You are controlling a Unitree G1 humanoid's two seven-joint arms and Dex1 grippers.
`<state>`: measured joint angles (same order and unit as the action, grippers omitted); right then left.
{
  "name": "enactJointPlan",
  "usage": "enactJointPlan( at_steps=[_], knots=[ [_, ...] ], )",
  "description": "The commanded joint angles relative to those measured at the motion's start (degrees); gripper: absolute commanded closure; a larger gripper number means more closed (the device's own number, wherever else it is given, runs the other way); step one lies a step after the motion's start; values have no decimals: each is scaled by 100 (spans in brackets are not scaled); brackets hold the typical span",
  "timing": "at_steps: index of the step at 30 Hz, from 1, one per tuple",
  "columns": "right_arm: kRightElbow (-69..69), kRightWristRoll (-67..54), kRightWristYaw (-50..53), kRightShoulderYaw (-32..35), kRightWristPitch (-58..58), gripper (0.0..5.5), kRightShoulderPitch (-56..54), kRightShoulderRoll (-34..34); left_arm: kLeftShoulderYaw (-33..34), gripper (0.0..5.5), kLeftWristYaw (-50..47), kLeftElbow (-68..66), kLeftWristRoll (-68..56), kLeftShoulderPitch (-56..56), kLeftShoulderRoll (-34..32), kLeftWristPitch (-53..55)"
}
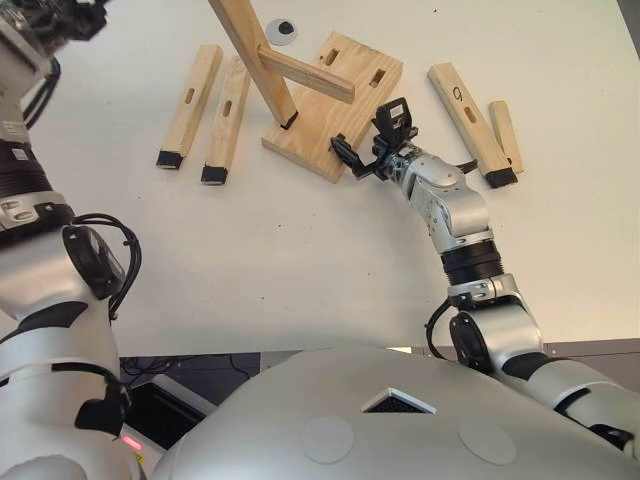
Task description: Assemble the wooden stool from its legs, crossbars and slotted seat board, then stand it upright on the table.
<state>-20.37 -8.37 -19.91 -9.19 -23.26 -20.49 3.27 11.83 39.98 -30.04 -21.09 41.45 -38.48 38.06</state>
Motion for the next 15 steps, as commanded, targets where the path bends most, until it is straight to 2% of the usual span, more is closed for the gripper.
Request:
enactJointPlan(
  at_steps=[1, 5, 15],
  knots=[
    [-336, 357, -67, -150, -238, 59, 158, 363, -878, 238, -137, -232, 940, -498, -11, -567],
    [-293, 447, -352, -396, -360, 59, 201, 475, -1306, 238, -449, -793, 1671, -646, -69, -1100],
    [-554, 585, -1187, -822, -470, 59, 99, 1025, -1269, 238, 66, -1620, 1726, -667, 163, -947]
  ],
)
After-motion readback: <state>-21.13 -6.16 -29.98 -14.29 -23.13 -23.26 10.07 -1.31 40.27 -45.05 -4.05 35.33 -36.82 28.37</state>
